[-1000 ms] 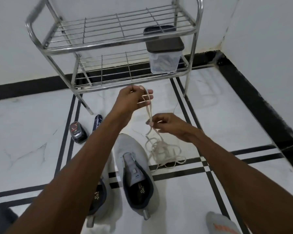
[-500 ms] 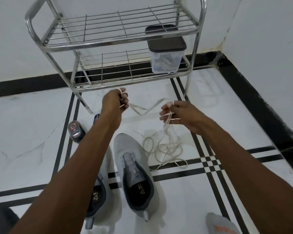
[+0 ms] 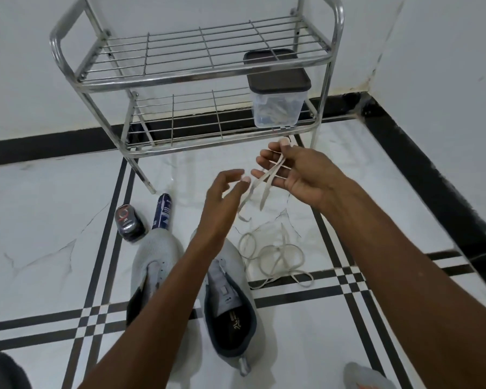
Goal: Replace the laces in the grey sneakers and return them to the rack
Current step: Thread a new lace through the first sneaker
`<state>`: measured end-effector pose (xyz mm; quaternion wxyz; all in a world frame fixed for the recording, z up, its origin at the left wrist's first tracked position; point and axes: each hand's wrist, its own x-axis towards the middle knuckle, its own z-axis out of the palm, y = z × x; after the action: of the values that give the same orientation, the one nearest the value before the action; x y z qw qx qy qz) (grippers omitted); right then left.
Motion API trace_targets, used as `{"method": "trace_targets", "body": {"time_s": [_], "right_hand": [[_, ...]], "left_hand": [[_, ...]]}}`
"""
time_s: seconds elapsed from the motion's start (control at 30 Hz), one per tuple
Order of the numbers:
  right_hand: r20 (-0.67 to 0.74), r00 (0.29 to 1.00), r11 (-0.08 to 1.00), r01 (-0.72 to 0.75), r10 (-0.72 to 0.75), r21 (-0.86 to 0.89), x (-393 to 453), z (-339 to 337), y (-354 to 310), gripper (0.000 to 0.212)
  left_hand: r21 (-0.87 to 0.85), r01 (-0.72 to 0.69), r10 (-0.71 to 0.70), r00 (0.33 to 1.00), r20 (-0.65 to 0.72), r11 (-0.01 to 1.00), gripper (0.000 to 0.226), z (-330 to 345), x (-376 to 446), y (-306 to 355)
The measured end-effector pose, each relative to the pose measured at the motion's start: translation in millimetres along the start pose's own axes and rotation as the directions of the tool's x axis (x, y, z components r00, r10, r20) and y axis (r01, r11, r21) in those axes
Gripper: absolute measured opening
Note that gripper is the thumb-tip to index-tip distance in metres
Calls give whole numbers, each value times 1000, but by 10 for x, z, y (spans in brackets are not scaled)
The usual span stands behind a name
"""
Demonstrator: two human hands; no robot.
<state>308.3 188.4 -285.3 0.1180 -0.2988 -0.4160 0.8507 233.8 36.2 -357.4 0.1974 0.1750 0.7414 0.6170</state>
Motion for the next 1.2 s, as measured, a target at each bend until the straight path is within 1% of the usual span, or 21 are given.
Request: {"method": "trace_targets", "body": {"time_s": [0.1,0.17,0.4,0.47,0.5,0.53,0.57,0.6,0.63,0.67,0.7,0.73,0.77,0.8,0.83,0.87,0.97,1.07,1.13,1.17,1.2], "right_hand": [[-2,998,996,-61,61,70,55,-13,112,25],[-13,996,994,-82,83,74,99,-54,136,25],[-201,978,984,-93,61,-153,400,-525,243,31],[-272,960,946,-146,64,-290,472,-697,335,33],[-314,948,888,-185,49,-422,493,-763,385,33],[-336,942,746,-239,22,-621,508,-824,422,37],[-340,940,471,-302,4,-829,508,-855,456,48],[-330,943,123,-324,-31,-938,505,-856,486,61],[-283,955,-141,-293,-87,-946,501,-818,536,73],[-196,973,-248,-222,-126,-943,489,-736,589,79],[-79,991,-235,-103,-112,-966,471,-633,631,78],[82,996,-131,76,-44,-988,446,-501,678,70],[231,972,60,228,48,-972,410,-378,725,58],[332,934,240,295,129,-925,347,-270,776,46],[383,905,349,303,188,-887,310,-197,815,39],[403,890,403,296,214,-866,319,-183,835,35],[362,915,347,286,178,-893,426,-320,846,27],[265,960,182,246,90,-952,593,-497,826,27],[219,972,73,213,89,-974,654,-532,869,23],[243,967,62,239,76,-969,678,-528,946,19],[303,952,98,297,47,-950,671,-498,1002,17]], "left_hand": [[63,-27,11,973,230,998,28,17,-68,7],[117,-38,5,962,273,992,37,11,-100,-19],[130,43,-60,990,129,991,43,-341,-119,-281],[155,55,-75,989,124,986,43,-429,-114,-337],[175,56,-79,989,127,983,42,-471,-115,-363],[202,44,-74,987,140,978,41,-496,-115,-381],[239,24,-64,984,164,971,39,-516,-123,-400],[270,-1,-53,979,195,963,37,-512,-132,-404],[286,-18,-47,974,221,958,36,-498,-144,-407],[290,-25,-46,971,236,957,35,-472,-156,-404],[294,-26,-49,969,242,955,35,-442,-157,-402],[295,-23,-51,970,239,955,35,-432,-161,-399],[295,-22,-49,971,234,955,35,-432,-164,-400],[293,-21,-48,973,227,956,36,-439,-165,-404],[298,-14,-52,976,212,954,36,-467,-169,-424],[303,3,-65,979,193,953,37,-509,-175,-440],[292,70,-115,983,140,954,40,-677,-196,-478],[311,90,-125,988,94,946,38,-821,-214,-558],[332,96,-127,989,73,939,36,-852,-246,-615],[344,102,-130,990,59,934,36,-853,-276,-668],[356,98,-125,991,53,929,35,-838,-292,-681]]}}
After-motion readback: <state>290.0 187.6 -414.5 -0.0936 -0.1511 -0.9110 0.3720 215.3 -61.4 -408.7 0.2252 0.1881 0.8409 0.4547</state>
